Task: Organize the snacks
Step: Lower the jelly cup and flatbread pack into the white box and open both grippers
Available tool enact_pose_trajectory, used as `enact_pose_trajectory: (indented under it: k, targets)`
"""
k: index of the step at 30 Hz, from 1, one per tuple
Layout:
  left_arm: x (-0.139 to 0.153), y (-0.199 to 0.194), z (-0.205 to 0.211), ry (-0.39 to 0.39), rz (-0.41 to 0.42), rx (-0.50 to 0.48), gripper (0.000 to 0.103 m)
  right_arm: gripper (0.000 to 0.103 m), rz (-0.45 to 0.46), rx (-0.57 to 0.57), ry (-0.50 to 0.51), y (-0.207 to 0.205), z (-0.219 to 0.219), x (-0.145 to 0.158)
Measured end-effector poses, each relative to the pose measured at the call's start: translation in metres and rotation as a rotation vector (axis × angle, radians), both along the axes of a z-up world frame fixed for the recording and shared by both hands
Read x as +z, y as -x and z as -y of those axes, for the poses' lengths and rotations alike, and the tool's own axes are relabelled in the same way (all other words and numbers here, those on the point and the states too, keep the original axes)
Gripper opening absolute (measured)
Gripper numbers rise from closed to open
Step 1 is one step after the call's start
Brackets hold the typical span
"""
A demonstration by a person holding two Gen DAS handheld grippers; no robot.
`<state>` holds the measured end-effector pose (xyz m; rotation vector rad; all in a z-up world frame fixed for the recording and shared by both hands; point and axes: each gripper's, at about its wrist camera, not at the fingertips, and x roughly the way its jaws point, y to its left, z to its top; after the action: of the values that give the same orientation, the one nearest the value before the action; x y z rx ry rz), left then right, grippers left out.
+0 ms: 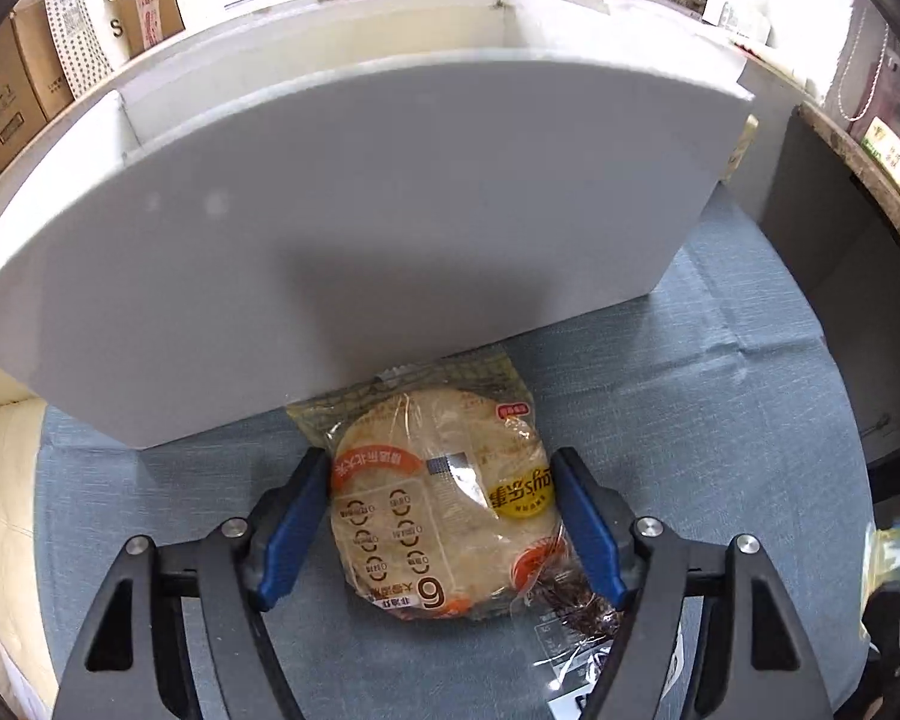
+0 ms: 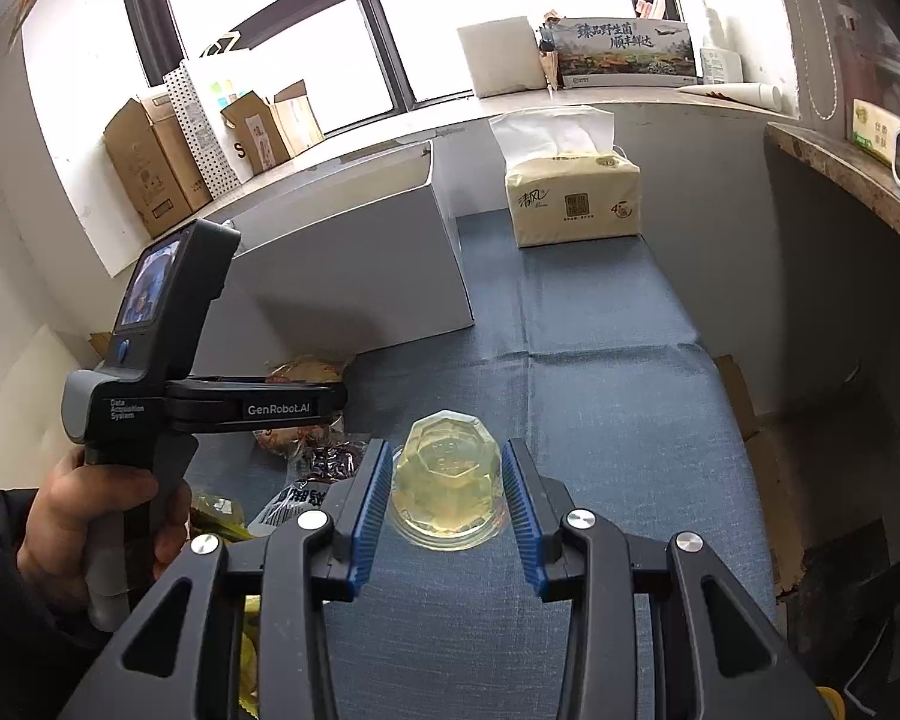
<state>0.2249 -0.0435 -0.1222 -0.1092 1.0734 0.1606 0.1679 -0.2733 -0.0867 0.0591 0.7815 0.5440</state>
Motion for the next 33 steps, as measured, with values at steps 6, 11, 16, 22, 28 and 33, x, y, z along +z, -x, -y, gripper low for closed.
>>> enact_pose_trajectory:
  k: [6,11,16,22,28,33]
  targets:
    - [0.034,0.033,-0.009,-0.011,0.113,0.018,0.078,0.041,0.015,0.002,-0.007,0.001,-0.004,0.005]
    - [0.066,0.058,-0.026,0.0,0.177,0.027,0.078,0.041,0.024,0.025,-0.009,0.001,-0.014,0.012]
    - [0.097,0.081,-0.048,0.024,0.223,0.024,0.078,0.041,0.039,0.08,-0.02,-0.004,-0.035,0.023]
    - [0.133,0.078,-0.083,0.071,0.281,0.044,0.078,0.041,0.078,0.16,-0.055,-0.028,-0.071,0.056]
    - [0.158,0.033,-0.116,0.059,0.291,0.035,0.078,0.041,0.081,0.197,-0.086,-0.085,-0.113,0.091]
    - [0.154,-0.018,-0.132,0.032,0.266,0.025,0.079,0.041,0.031,0.206,-0.027,-0.136,-0.154,0.091]
